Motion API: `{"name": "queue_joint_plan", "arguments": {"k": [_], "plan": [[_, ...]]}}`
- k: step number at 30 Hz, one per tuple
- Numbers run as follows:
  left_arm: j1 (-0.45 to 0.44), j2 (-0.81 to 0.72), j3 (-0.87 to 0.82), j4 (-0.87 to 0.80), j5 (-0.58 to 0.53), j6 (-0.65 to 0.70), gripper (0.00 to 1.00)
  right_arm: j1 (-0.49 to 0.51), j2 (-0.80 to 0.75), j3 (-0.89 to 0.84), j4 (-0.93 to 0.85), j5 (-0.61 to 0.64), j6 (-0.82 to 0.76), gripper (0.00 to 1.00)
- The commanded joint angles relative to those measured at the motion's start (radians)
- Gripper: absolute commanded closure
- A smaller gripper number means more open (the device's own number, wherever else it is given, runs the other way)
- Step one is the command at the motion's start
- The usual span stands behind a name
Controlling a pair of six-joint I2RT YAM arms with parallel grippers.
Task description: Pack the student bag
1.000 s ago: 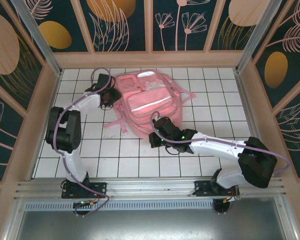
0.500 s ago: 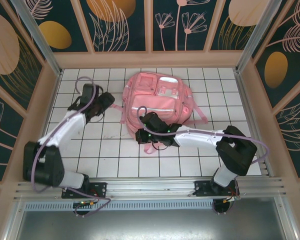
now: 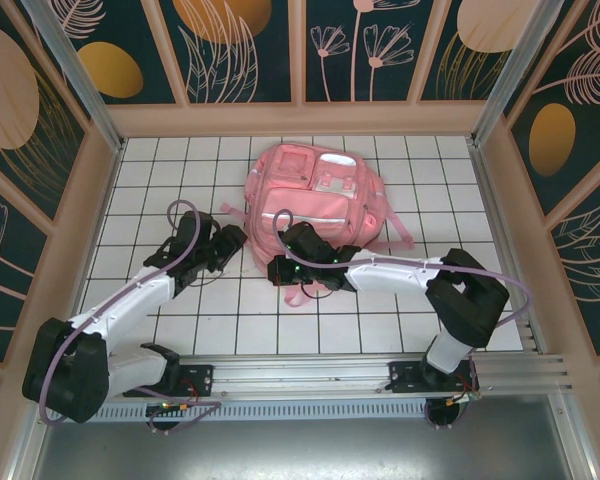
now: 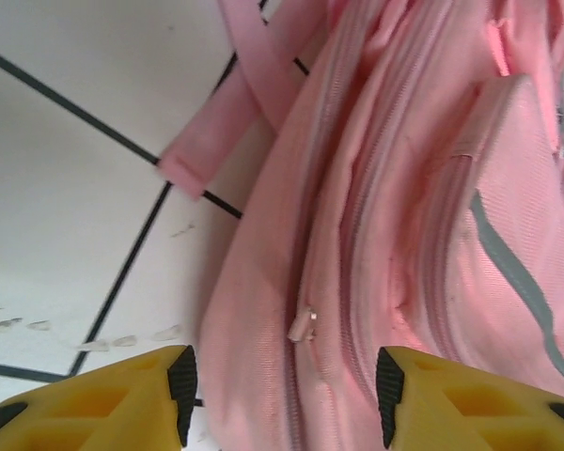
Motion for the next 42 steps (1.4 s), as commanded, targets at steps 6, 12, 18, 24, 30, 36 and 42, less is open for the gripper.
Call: {"name": "queue_joint_plan", "arguments": {"k": [6, 12, 18, 24, 30, 36, 42], "plan": [[-0.093, 0.099, 0.004, 0.105, 0.018, -0.061, 0.50, 0.002, 0.007, 0.033, 0.061, -0.031, 0.015, 1.00], [-0.107, 0.126, -0.013, 0.126, 0.003, -0.051, 0.64, 0.005, 0.011, 0.041, 0.058, -0.034, 0.016, 1.00], [-0.107, 0.176, 0.010, 0.114, -0.031, -0.005, 0.84, 0.030, 0.017, 0.052, 0.016, -0.002, -0.002, 1.00], [-0.107, 0.194, 0.019, 0.120, -0.051, 0.029, 1.00, 0.033, 0.010, 0.034, -0.034, 0.036, -0.006, 1.00], [-0.107, 0.191, 0.026, 0.088, -0.102, 0.059, 1.00, 0.033, 0.013, 0.048, -0.147, 0.071, -0.041, 1.00], [-0.107, 0.204, 0.019, 0.076, -0.134, 0.064, 1.00, 0.032, -0.010, 0.035, -0.243, 0.051, -0.060, 1.00], [-0.107, 0.203, 0.031, 0.050, -0.169, 0.076, 1.00, 0.030, -0.058, -0.001, -0.319, 0.064, -0.071, 1.00]]}}
